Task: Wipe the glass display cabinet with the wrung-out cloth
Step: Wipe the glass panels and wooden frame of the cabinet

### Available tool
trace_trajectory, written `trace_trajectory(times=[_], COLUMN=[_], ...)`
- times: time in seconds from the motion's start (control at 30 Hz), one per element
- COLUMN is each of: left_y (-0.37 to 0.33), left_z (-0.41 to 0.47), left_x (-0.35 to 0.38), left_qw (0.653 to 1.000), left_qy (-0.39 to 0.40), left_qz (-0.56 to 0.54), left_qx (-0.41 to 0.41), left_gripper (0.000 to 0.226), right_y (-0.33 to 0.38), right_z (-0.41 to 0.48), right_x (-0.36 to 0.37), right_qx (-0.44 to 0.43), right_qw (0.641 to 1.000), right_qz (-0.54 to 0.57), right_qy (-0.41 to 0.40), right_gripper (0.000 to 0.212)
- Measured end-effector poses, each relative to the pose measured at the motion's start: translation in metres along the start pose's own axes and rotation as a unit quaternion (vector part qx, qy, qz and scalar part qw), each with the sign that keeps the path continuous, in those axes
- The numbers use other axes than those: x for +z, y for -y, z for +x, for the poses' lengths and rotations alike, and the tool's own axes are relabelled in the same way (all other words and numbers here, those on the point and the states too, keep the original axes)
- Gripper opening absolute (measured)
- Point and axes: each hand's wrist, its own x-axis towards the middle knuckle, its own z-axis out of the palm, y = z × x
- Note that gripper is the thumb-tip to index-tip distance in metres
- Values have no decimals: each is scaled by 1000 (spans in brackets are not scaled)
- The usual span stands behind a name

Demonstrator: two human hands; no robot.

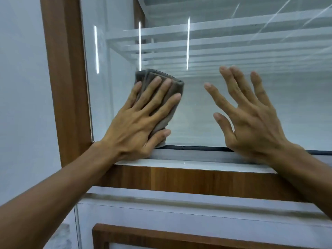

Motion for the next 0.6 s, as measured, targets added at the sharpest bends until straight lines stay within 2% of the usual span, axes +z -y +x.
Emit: trace_trajectory(times=[0.07,0.2,0.23,0.33,0.37,0.5,0.53,0.6], left_y=[-9,-43,-57,-93,-99,-126,-138,-159], left_z=[20,52,59,89,101,144,149,152], left_x=[-1,7,10,16,16,16,17,21], left_qw=[998,995,995,999,999,985,984,992], left_qy=[8,-51,-51,-33,-38,-74,-75,-61], left_qz=[5,-12,-16,-2,1,-25,-38,-47], left_qx=[65,-86,-85,-6,-6,-151,-158,-98], left_gripper=[70,73,74,75,75,75,75,77], right_y=[-10,-30,-36,-46,-47,-62,-70,-88], right_z=[-9,-26,-30,-32,-32,-39,-42,-54], right_x=[-3,-10,-12,-14,-14,-19,-22,-31], right_qx=[3,40,42,78,97,139,145,150], right_qw=[1000,999,999,997,995,989,988,986], right_qz=[-1,-14,-15,-2,2,-47,-56,-67], right_qy=[-5,-6,-7,-24,-32,-26,-22,-14], right_gripper=[61,61,61,63,64,62,60,59])
